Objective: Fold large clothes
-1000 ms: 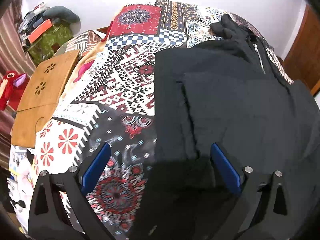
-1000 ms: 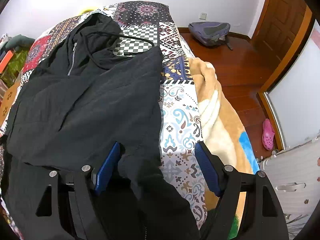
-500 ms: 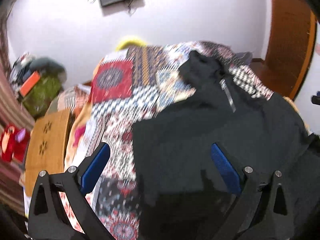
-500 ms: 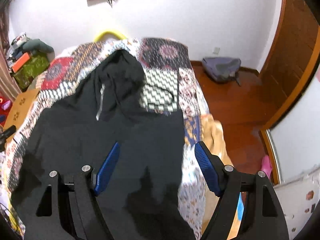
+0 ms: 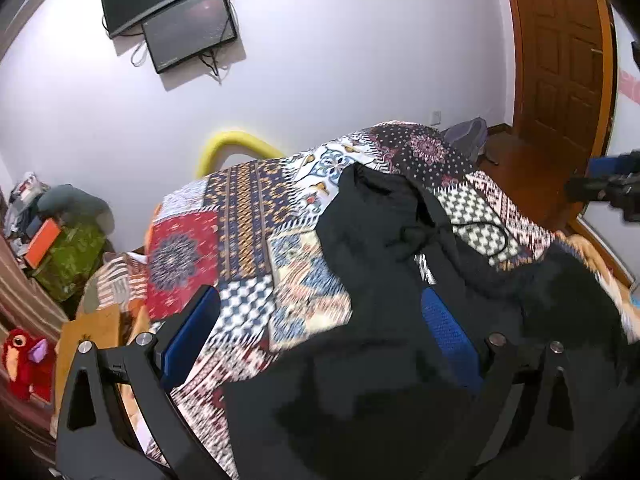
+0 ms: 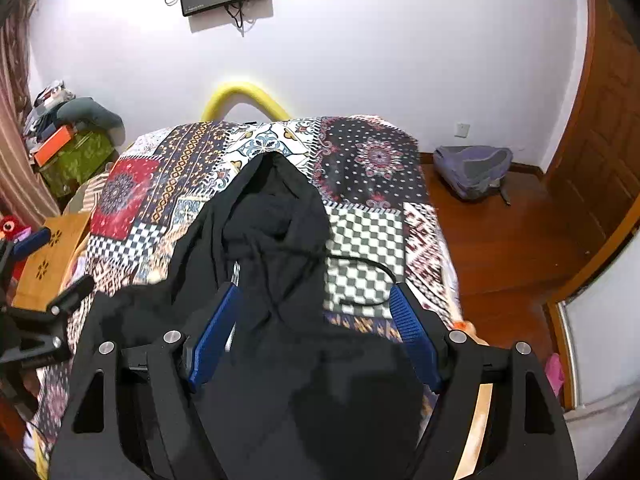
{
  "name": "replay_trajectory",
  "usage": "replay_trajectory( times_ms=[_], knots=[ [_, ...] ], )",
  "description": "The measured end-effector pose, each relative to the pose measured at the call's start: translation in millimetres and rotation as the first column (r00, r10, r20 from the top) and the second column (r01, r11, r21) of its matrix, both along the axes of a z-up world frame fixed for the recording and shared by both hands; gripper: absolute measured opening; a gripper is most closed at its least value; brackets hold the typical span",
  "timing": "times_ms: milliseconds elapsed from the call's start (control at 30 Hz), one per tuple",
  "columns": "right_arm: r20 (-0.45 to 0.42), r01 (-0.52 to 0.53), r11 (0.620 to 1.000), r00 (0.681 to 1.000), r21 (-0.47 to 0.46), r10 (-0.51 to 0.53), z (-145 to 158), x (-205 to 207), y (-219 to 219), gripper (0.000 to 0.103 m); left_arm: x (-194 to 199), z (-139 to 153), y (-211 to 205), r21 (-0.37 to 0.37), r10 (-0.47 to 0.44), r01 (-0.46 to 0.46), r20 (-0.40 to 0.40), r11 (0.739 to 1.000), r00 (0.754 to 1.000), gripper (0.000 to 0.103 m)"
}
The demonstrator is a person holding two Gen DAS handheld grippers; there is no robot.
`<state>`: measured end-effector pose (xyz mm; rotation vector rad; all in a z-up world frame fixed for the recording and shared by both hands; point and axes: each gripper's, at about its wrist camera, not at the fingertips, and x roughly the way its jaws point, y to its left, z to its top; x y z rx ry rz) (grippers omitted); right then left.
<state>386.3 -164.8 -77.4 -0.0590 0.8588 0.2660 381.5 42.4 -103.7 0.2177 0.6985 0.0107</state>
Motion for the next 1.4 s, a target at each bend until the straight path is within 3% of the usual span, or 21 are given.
replay_trajectory(
  times_ms=[233,500,633,733,800,833,867,933,1000,1067,1400],
  knots=[
    [-0.087,0.056,0.997,0.995,0.053,-0.051,-37.1,60.5,19.9,0.074,72.3,-23.0,-3.5,-0.048,0.023,-0.026,-0.061,0.999,0.998,0.101],
    [-0.257,0.182,0.975,0.956,0.127,-0.145,-108.1,126.5,29.7,0.074,139.9,-84.1,4.4,-0.142,0.067,-0.095,-0.192,0.985,0.979,0.101],
    [-0.314,0.231,0.967,0.931,0.108,-0.187,-145.4,142.2,27.2,0.074,163.4,-121.8,12.3,-0.240,0.043,-0.124,-0.316,0.963,0.948,0.101],
    [-0.373,0.236,0.965,0.910,0.114,-0.179,-169.6,148.6,22.7,0.074,168.9,-146.7,21.1,-0.319,0.032,-0.164,-0.382,0.933,0.924,0.091],
    [-0.377,0.235,0.964,0.910,0.126,-0.173,-178.8,146.0,18.2,0.069,164.2,-147.4,23.8,-0.347,0.036,-0.167,-0.355,0.923,0.934,0.085],
    [-0.378,0.224,0.966,0.912,0.129,-0.161,-180.6,145.0,17.5,0.054,162.2,-145.5,22.8,-0.344,0.036,-0.164,-0.351,0.924,0.936,0.082],
    [-0.379,0.195,0.970,0.917,0.147,-0.127,-181.0,141.9,17.7,0.038,160.1,-144.1,21.3,-0.344,0.030,-0.157,-0.348,0.926,0.937,0.072],
    [-0.364,0.181,0.970,0.925,0.165,-0.110,-174.5,133.9,19.4,0.023,154.8,-139.6,16.2,-0.338,0.007,-0.127,-0.335,0.933,0.942,0.056],
    [-0.311,0.160,0.977,0.944,0.142,-0.109,-160.1,123.3,25.4,0.019,144.9,-130.3,6.1,-0.305,0.004,-0.105,-0.316,0.947,0.949,0.040],
    [-0.274,0.144,0.981,0.956,0.127,-0.105,-145.8,113.8,29.3,0.015,134.8,-121.1,0.4,-0.284,0.004,-0.092,-0.298,0.954,0.954,0.031],
    [-0.117,0.006,0.991,0.993,0.134,0.010,-50.7,27.4,19.6,0.011,53.8,-46.4,-7.9,-0.306,-0.090,0.019,-0.219,0.952,0.971,0.023]
  ],
)
